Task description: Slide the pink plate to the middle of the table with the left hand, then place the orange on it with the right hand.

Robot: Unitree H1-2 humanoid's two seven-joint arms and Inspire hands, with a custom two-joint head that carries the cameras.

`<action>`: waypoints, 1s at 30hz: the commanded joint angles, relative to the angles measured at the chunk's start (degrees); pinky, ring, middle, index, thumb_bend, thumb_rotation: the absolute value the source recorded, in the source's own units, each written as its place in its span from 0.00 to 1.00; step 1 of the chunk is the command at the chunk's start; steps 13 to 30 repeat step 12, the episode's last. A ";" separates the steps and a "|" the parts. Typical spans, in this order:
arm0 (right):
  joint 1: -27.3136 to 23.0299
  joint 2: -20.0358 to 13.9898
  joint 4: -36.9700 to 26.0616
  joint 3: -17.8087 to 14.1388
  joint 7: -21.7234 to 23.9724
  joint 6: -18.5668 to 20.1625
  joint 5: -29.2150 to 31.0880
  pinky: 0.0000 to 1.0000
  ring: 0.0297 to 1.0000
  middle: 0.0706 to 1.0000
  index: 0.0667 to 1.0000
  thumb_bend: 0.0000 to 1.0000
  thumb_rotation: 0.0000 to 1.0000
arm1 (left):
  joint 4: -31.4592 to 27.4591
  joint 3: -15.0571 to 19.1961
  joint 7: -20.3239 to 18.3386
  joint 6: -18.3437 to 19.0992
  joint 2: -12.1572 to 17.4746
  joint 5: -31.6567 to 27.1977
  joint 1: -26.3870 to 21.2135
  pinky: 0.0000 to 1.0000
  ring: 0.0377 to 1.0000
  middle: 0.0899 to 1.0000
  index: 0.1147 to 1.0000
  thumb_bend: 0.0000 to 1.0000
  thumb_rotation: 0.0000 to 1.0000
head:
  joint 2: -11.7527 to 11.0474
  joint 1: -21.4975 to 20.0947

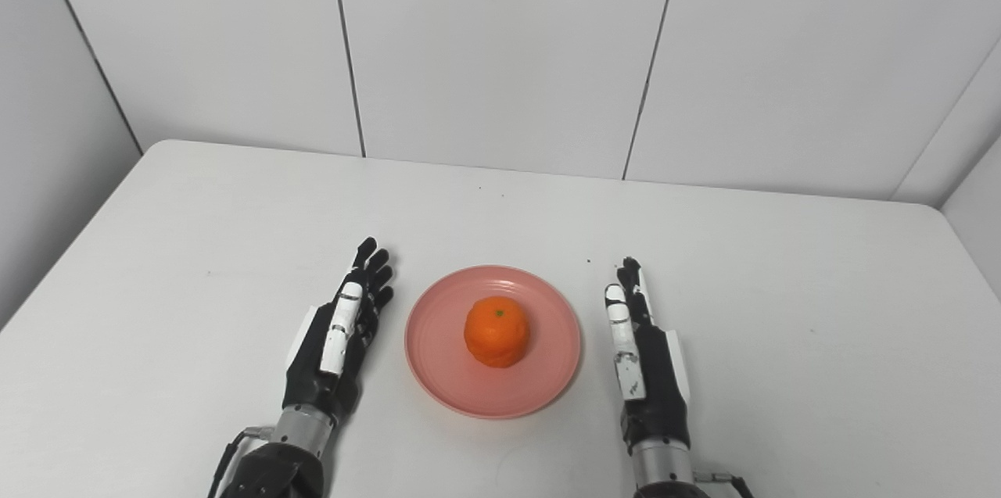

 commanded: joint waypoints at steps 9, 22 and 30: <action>-1.05 1.09 -1.22 -0.64 -0.88 -1.92 2.12 0.98 0.97 0.99 1.00 0.25 1.00 | -0.46 -0.85 0.72 -2.04 0.74 3.71 0.28 1.00 1.00 1.00 1.00 0.42 1.00 | -0.26 0.54; -0.98 1.18 -1.43 -0.68 -0.92 -1.44 2.60 0.99 0.97 0.98 0.99 0.27 1.00 | -0.69 -0.78 0.70 -1.90 0.71 3.94 0.34 1.00 1.00 1.00 1.00 0.42 1.00 | -0.19 0.38; -0.98 1.18 -1.43 -0.68 -0.92 -1.44 2.60 0.99 0.97 0.98 0.99 0.27 1.00 | -0.69 -0.78 0.70 -1.90 0.71 3.94 0.34 1.00 1.00 1.00 1.00 0.42 1.00 | -0.19 0.38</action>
